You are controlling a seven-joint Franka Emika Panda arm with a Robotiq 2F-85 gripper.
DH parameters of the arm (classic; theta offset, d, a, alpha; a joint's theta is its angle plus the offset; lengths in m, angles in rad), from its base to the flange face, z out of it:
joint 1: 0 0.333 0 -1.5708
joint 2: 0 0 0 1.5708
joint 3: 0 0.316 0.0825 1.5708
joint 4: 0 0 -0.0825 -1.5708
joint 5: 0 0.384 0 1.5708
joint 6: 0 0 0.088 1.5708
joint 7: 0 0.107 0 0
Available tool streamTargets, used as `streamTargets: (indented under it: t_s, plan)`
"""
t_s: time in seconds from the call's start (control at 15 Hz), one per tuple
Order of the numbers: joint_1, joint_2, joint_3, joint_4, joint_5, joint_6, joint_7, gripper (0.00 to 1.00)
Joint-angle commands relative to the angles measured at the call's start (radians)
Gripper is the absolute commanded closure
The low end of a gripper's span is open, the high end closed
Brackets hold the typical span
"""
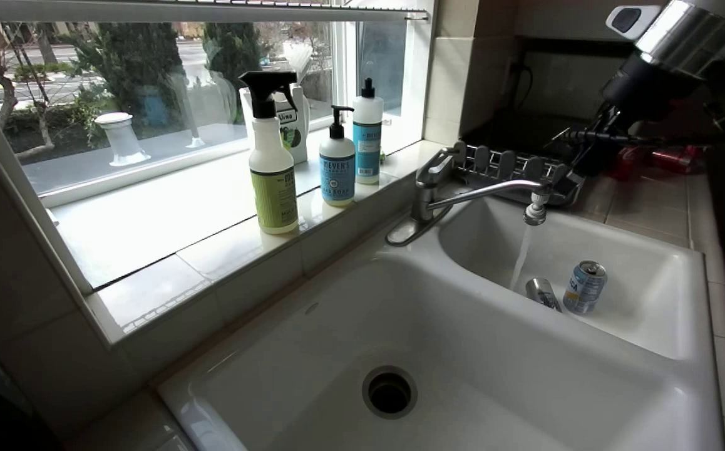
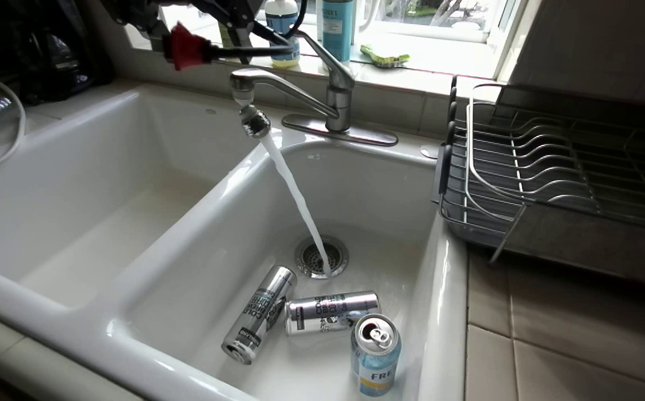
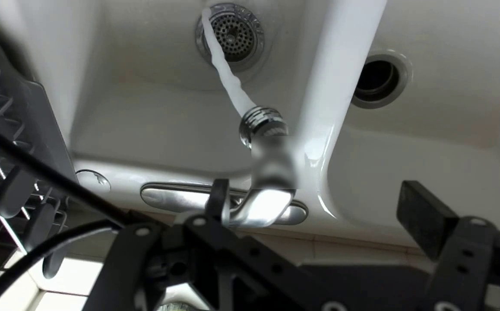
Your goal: Move the tap nozzle to the right
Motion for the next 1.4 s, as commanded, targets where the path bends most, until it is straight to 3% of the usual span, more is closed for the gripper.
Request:
streamTargets:
  t_s: [0.0,0.6,1.33]
  plan:
    - [0.005,-0.115,0.000,-0.078,0.043,-0.033,0.057,0.00]
    - [-0.024,-0.214,0.015,-0.108,0.030,-0.154,0.154,0.00]
    - [-0.022,-0.190,0.010,-0.088,0.021,-0.141,0.148,0.00]
